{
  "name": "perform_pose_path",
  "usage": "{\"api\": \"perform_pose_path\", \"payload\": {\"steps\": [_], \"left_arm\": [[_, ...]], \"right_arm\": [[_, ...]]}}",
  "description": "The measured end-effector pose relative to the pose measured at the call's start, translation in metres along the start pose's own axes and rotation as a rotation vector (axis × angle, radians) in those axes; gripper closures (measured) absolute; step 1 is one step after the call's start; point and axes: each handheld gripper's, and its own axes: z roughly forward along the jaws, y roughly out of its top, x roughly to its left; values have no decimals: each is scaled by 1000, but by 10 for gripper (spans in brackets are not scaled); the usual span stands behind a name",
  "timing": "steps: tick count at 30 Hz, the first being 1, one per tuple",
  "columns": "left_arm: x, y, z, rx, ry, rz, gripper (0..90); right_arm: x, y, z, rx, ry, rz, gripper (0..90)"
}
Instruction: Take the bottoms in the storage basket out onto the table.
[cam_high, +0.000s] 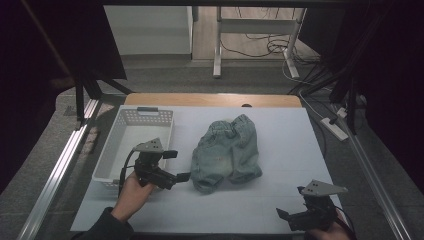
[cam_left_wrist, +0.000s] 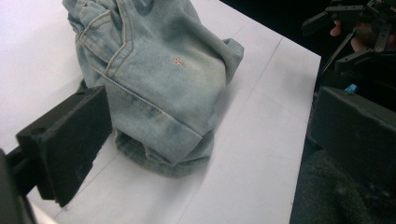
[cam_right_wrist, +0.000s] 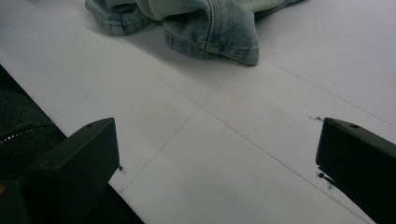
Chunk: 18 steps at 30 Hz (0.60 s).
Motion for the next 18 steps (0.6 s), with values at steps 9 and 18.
{"api": "perform_pose_path", "payload": {"steps": [9, 18], "left_arm": [[0, -6, -9, 3, 7, -20, 7], [1, -15, -17, -18, 16, -22, 6]], "right_arm": [[0, 0, 0, 1, -1, -1, 0], [0, 0, 0, 1, 0, -3, 0]]}}
